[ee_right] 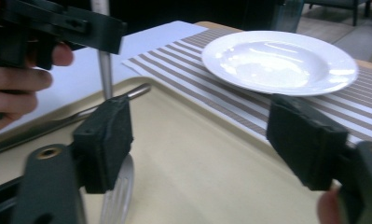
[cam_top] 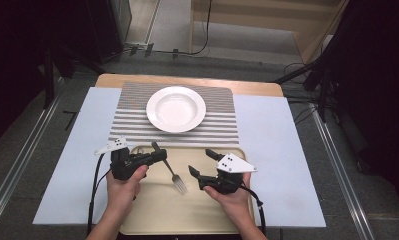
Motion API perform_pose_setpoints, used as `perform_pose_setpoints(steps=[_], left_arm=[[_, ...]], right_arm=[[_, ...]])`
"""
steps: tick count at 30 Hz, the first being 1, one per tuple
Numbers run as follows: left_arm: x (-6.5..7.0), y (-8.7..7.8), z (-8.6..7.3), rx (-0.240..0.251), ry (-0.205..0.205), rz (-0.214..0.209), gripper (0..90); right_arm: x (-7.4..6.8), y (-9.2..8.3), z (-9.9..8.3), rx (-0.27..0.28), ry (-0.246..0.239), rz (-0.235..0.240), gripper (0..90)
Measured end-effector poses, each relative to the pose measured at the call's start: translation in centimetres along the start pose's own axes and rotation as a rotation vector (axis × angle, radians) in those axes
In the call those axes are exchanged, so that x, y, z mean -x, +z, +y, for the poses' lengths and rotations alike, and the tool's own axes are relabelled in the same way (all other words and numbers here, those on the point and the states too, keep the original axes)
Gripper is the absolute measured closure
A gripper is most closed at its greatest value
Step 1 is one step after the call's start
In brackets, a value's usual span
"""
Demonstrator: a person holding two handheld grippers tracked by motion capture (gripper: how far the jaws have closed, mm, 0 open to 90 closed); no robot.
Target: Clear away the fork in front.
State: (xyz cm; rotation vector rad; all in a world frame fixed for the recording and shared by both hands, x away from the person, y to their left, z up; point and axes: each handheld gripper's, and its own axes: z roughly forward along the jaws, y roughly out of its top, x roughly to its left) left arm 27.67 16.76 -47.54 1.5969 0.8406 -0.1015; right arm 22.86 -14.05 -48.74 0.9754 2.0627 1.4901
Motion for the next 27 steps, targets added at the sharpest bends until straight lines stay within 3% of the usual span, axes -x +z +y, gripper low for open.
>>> perform_pose_setpoints(steps=[7, 10, 15, 27], left_arm=[[-0.2, -0.4, 0.1, -0.007, 0.0, -0.02, 85.7], [-0.2, -0.6, 0.1, -0.016, 0.015, -0.009, 85.8], [-0.2, -0.7, 0.2, -0.028, 0.025, 0.001, 85.8], [-1.0, -1.7, 0.5, -0.05, 0.006, -0.018, 85.7]], right_arm=[[1.9, -1.7, -0.3, 0.005, 0.024, -0.098, 14.0], [2.8, -2.8, -0.5, 0.01, 0.033, -0.141, 14.0], [4.3, -4.3, -0.7, 0.007, 0.047, -0.185, 14.0], [7.5, -7.2, -2.1, 0.004, 0.078, -0.299, 14.1]])
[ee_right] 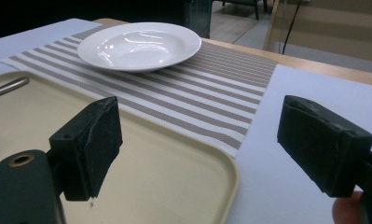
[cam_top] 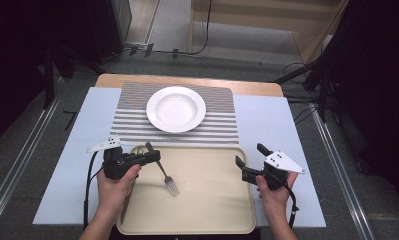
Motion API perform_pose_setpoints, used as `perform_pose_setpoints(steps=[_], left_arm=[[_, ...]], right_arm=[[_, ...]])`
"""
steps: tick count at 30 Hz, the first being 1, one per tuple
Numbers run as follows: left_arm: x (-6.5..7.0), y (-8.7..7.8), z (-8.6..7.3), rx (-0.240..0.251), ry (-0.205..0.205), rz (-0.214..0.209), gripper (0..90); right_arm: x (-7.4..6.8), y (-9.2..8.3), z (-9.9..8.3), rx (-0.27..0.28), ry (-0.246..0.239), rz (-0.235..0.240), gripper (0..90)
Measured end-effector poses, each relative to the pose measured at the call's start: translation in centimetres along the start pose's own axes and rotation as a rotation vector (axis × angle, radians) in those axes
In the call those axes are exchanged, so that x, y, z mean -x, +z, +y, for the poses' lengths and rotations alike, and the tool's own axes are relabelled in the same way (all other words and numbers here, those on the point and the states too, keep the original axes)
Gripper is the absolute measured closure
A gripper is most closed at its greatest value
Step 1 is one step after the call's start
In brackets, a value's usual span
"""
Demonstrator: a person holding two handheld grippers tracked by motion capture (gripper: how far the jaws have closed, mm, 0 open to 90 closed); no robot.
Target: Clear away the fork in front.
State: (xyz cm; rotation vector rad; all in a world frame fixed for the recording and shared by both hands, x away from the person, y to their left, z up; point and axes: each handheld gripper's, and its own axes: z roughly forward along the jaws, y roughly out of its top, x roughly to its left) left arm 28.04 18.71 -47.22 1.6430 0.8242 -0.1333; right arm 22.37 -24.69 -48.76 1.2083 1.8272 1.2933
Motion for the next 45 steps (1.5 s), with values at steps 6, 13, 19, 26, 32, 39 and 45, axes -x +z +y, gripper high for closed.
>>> perform_pose_setpoints(steps=[6, 13, 19, 26, 32, 39, 45], left_arm=[[-0.4, -0.6, 0.2, -0.015, -0.001, -0.004, 85.8], [-0.8, -1.2, 0.2, -0.038, -0.007, -0.011, 85.8], [-1.3, -1.6, 0.3, -0.051, -0.026, -0.026, 85.7], [-1.6, -2.1, 0.3, -0.072, -0.033, -0.047, 85.7], [-1.8, -2.2, 0.2, -0.096, -0.048, -0.056, 85.7], [-2.4, -1.8, 0.1, -0.137, -0.099, -0.116, 85.7], [-3.2, -1.0, -0.2, -0.187, -0.144, -0.145, 85.7]], right_arm=[[1.8, -1.0, -0.6, 0.0, 0.023, -0.039, 14.2], [3.6, -2.0, -1.6, 0.009, 0.05, -0.059, 14.5], [4.4, -2.4, -2.4, -0.004, 0.037, -0.083, 15.2], [4.8, -2.6, -3.2, 0.005, 0.027, -0.106, 15.1], [5.8, -2.9, -3.9, 0.019, 0.041, -0.113, 15.0], [6.4, -3.4, -4.1, 0.043, 0.078, -0.095, 14.7], [6.3, -3.4, -4.0, 0.042, 0.071, -0.098, 14.7]])
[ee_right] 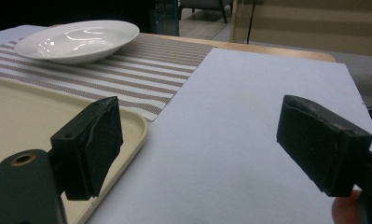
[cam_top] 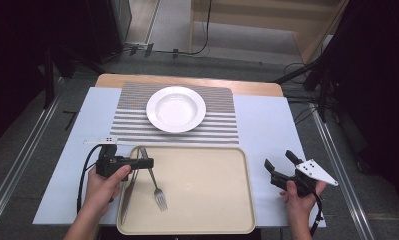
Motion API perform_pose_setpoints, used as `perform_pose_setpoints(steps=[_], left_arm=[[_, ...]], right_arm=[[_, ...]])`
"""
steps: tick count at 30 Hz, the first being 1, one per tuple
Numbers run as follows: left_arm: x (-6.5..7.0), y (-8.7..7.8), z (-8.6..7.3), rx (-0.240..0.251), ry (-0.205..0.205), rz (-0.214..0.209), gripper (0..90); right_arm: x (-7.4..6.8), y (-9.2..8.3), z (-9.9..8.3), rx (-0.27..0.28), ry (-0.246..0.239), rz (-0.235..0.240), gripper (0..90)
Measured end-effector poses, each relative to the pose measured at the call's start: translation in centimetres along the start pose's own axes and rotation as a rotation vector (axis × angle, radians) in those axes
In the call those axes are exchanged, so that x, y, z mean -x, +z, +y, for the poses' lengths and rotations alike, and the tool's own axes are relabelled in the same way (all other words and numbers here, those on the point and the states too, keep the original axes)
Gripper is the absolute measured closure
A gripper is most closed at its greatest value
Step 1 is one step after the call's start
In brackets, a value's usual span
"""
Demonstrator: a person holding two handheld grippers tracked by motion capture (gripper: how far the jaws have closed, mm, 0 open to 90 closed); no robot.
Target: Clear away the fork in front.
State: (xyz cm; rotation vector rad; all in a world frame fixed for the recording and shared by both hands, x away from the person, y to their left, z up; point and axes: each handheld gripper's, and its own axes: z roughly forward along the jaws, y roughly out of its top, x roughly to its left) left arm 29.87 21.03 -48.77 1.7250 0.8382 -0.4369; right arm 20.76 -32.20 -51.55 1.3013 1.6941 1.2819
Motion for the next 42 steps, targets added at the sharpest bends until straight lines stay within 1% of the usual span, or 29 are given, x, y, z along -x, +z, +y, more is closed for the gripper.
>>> perform_pose_setpoints(steps=[4, 5, 6, 7, 10, 11, 12, 14, 15, 17, 18, 20, 24, 25, 26, 27, 28, 29, 30, 32, 33, 34, 35, 36, 37, 39, 40, 41, 42], left_arm=[[-0.3, 0.1, -0.1, 0.008, -0.015, 0.006, 85.3], [-0.5, 0.2, -0.2, 0.015, -0.02, 0.019, 84.5], [-0.7, 0.5, -0.3, 0.014, -0.037, 0.039, 83.0], [-0.8, 0.7, -0.3, -0.002, -0.039, 0.052, 79.9], [-0.9, 1.4, -0.4, -0.032, -0.035, 0.092, 76.0], [-0.8, 1.5, -0.5, -0.028, -0.03, 0.114, 73.4], [-0.8, 1.6, -0.5, -0.032, -0.023, 0.136, 68.9], [-0.8, 1.8, -0.5, -0.035, -0.019, 0.159, 63.9], [-0.7, 1.9, -0.5, -0.045, -0.013, 0.177, 60.4], [-0.5, 2.3, -0.6, -0.072, 0.014, 0.231, 56.0], [-0.5, 2.5, -0.7, -0.079, 0.028, 0.251, 54.1], [-0.3, 2.9, -0.8, -0.091, 0.063, 0.299, 53.3], [0.0, 3.8, -1.0, -0.153, 0.116, 0.378, 47.9], [0.1, 3.9, -1.0, -0.162, 0.125, 0.39, 47.8], [0.2, 4.1, -1.0, -0.165, 0.132, 0.41, 47.3], [0.4, 4.2, -1.1, -0.169, 0.147, 0.442, 45.7], [0.5, 4.3, -1.1, -0.17, 0.158, 0.456, 45.7], [0.6, 4.3, -1.2, -0.171, 0.167, 0.466, 45.9], [0.8, 4.4, -1.2, -0.183, 0.18, 0.465, 49.5], [1.3, 4.6, -1.5, -0.204, 0.226, 0.459, 65.7], [1.5, 4.8, -1.6, -0.213, 0.246, 0.447, 72.9], [1.7, 4.9, -1.7, -0.218, 0.255, 0.431, 82.3], [2.0, 5.2, -1.8, -0.225, 0.267, 0.409, 87.6], [2.4, 5.5, -2.0, -0.229, 0.277, 0.392, 88.7], [2.7, 5.9, -2.1, -0.235, 0.286, 0.387, 88.8], [3.1, 6.6, -2.4, -0.254, 0.295, 0.372, 88.8], [3.3, 7.2, -2.6, -0.272, 0.303, 0.375, 88.8], [3.4, 7.5, -2.8, -0.286, 0.312, 0.387, 88.8], [3.4, 7.8, -3.0, -0.315, 0.324, 0.409, 88.9]], right_arm=[[-0.1, 0.1, 0.0, -0.004, -0.004, -0.003, 14.7], [-0.2, 0.2, 0.0, -0.006, -0.006, -0.005, 14.7], [-0.2, 0.2, -0.1, -0.008, -0.008, -0.008, 14.6], [-0.2, 0.2, -0.1, -0.009, -0.008, -0.011, 14.6], [-0.1, 0.3, -0.1, -0.013, -0.005, -0.014, 14.4], [-0.1, 0.3, -0.1, -0.013, -0.004, -0.015, 14.4], [-0.1, 0.3, -0.1, -0.013, -0.002, -0.015, 14.4], [-0.1, 0.3, -0.1, -0.014, -0.003, -0.019, 14.4], [-0.1, 0.3, -0.1, -0.016, -0.003, -0.02, 14.4], [0.1, 0.3, -0.2, -0.018, -0.004, -0.024, 14.5], [0.2, 0.3, -0.2, -0.019, -0.002, -0.027, 14.5], [0.3, 0.3, -0.3, -0.017, 0.004, -0.029, 14.6], [0.5, 0.2, -0.3, -0.017, 0.006, -0.041, 14.7], [0.6, 0.2, -0.3, -0.017, 0.006, -0.044, 14.8], [0.6, 0.1, -0.3, -0.019, 0.011, -0.045, 14.9], [0.6, 0.1, -0.3, -0.019, 0.012, -0.046, 14.9], [0.7, 0.1, -0.3, -0.018, 0.01, -0.05, 15.0], [0.7, 0.1, -0.3, -0.017, 0.008, -0.052, 15.0], [0.8, 0.1, -0.3, -0.016, 0.009, -0.052, 15.0], [0.9, 0.0, -0.3, -0.015, 0.007, -0.055, 15.0], [0.9, 0.0, -0.3, -0.015, 0.011, -0.057, 15.0], [0.9, -0.1, -0.3, -0.014, 0.013, -0.058, 15.0], [1.0, -0.1, -0.3, -0.011, 0.008, -0.057, 15.0], [1.1, -0.1, -0.3, -0.009, 0.007, -0.057, 15.0], [1.1, -0.1, -0.4, -0.008, 0.009, -0.06, 15.1], [1.1, -0.3, -0.4, 0.015, 0.003, -0.073, 17.2], [1.1, -0.4, -0.4, 0.02, 0.004, -0.077, 17.3], [1.2, -0.4, -0.4, 0.025, 0.0, -0.08, 17.3], [1.2, -0.4, -0.4, 0.025, 0.0, -0.081, 17.3]])
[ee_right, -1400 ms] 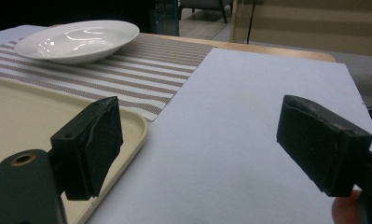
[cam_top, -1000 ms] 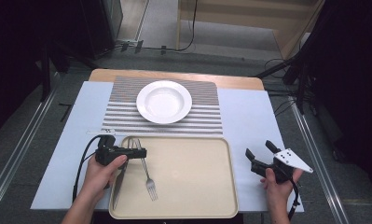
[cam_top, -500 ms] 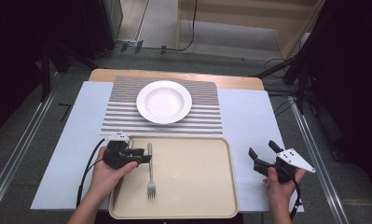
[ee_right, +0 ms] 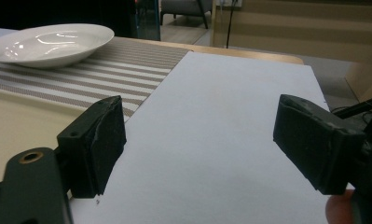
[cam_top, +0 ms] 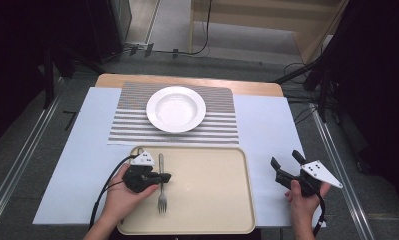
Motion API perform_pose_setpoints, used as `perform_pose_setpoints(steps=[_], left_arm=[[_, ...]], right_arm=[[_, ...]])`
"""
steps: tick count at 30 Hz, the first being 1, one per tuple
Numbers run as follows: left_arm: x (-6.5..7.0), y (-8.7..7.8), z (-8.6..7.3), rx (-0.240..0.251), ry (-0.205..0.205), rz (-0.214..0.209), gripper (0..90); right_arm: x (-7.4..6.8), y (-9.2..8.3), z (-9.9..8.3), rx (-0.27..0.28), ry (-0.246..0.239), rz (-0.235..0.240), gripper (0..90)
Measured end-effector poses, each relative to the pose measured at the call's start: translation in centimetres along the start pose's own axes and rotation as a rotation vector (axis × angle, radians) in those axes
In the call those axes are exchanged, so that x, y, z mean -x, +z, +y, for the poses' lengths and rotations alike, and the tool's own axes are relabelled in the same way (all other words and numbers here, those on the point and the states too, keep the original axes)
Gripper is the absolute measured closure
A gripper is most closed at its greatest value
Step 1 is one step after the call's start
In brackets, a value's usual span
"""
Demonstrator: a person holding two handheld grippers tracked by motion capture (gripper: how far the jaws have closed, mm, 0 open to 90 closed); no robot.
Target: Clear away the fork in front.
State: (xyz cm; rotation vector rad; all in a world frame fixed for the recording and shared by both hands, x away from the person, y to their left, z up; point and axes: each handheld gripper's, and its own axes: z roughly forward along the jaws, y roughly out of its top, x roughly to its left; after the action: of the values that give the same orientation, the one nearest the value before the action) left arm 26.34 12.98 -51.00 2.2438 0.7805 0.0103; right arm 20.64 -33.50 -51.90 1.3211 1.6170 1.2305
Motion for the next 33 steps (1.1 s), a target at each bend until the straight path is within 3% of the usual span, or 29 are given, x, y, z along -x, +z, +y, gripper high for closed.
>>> perform_pose_setpoints(steps=[5, 21, 24, 25, 28, 33], left_arm=[[-0.1, -0.1, -0.3, -0.019, -0.005, 0.009, 88.9], [-2.1, -2.4, -2.1, -0.015, -0.122, 0.0, 88.9], [-2.4, -2.6, -1.9, 0.017, -0.134, -0.011, 88.9], [-2.5, -2.7, -1.7, 0.03, -0.134, -0.011, 88.9], [-2.5, -2.3, -0.8, 0.049, -0.108, 0.041, 88.9], [-2.2, -1.2, 0.2, 0.03, -0.068, 0.099, 88.9]], right_arm=[[0.1, 0.1, -0.2, -0.007, 0.001, -0.005, 17.4], [0.3, 0.3, -0.4, -0.012, 0.008, -0.002, 17.5], [0.3, 0.3, -0.4, -0.012, 0.016, 0.003, 17.5], [0.3, 0.3, -0.4, -0.01, 0.017, 0.004, 17.5], [0.4, 0.4, -0.5, -0.008, 0.017, 0.004, 17.5], [0.3, 0.5, -0.5, -0.011, 0.017, 0.003, 17.5]])
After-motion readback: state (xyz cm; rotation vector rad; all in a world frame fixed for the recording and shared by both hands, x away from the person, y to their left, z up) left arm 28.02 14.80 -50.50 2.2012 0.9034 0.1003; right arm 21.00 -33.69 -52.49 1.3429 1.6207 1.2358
